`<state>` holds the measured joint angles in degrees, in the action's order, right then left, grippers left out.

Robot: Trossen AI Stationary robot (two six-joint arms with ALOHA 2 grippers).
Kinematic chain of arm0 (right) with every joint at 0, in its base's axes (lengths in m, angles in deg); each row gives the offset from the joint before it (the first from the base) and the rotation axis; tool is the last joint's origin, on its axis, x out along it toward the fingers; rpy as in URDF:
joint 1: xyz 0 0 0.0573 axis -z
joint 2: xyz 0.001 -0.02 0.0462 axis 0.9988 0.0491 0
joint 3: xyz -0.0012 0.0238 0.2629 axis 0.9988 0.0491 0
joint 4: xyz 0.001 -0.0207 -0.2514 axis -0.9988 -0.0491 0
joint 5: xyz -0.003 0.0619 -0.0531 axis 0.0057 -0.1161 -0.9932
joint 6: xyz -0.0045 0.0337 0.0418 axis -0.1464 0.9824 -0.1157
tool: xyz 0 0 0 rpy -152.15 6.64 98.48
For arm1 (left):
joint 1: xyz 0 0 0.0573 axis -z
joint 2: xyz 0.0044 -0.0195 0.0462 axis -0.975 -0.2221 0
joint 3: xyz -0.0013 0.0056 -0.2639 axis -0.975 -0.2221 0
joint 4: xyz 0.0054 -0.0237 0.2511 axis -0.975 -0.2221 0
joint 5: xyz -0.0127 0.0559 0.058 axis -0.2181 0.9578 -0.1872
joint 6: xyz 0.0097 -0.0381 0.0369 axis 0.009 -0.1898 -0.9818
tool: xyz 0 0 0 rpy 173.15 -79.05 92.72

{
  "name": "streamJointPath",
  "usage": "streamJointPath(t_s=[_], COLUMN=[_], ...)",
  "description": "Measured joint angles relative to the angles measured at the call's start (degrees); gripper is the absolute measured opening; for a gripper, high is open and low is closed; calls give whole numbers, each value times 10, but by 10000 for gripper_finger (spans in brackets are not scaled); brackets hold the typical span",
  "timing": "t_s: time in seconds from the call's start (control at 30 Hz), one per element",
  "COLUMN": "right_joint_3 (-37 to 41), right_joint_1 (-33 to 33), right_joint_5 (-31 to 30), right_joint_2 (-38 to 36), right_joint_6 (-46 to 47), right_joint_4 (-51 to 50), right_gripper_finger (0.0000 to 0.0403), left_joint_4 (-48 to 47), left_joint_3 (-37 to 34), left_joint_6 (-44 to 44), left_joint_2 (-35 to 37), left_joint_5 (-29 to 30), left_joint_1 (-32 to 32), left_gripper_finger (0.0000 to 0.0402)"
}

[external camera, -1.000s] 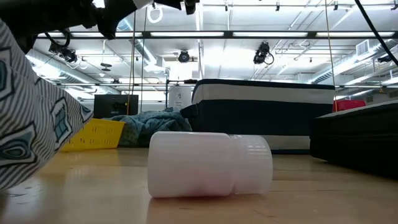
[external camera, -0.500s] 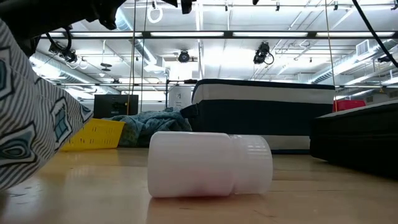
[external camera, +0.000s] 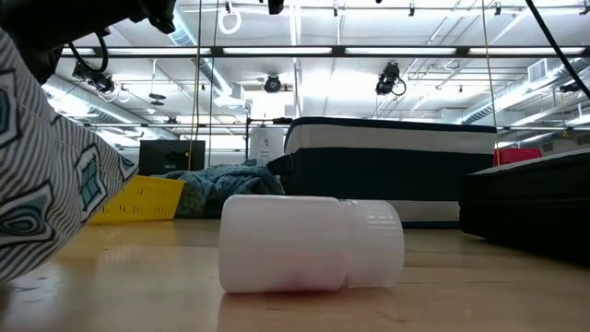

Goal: Pick & place medical supplies in basket/bin
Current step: Put the bottom right transparent pill bottle into the yellow bin

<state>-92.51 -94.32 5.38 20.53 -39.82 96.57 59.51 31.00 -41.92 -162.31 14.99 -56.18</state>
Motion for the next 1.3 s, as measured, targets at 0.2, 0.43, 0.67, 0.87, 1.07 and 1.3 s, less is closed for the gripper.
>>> streamJointPath(t_s=[0.2, 0.43, 0.67, 0.87, 1.07, 1.3], right_joint_3=[1, 1, 1, 1, 1, 1], right_joint_1=[4, 8, 9, 9, 9, 10], right_joint_5=[-6, -3, -2, 6, 18, 17], right_joint_2=[5, 4, 4, 4, 6, 6], right_joint_6=[2, 1, -3, -3, -2, 4], right_joint_4=[-30, -23, -18, -11, -6, -5], right_gripper_finger=[132, 132, 132, 132, 132, 132], left_joint_4=[7, -2, -15, -16, -12, -12], left_joint_3=[5, 10, 10, 9, 9, 9], left_joint_6=[-3, -8, -9, -6, -7, -18], left_joint_2=[0, 0, 0, 0, 0, 0], left_joint_5=[-22, -27, -19, 1, 13, 16], left_joint_1=[-1, -1, -1, -10, -9, -8], left_gripper_finger=[237, 273, 282, 282, 250, 152])
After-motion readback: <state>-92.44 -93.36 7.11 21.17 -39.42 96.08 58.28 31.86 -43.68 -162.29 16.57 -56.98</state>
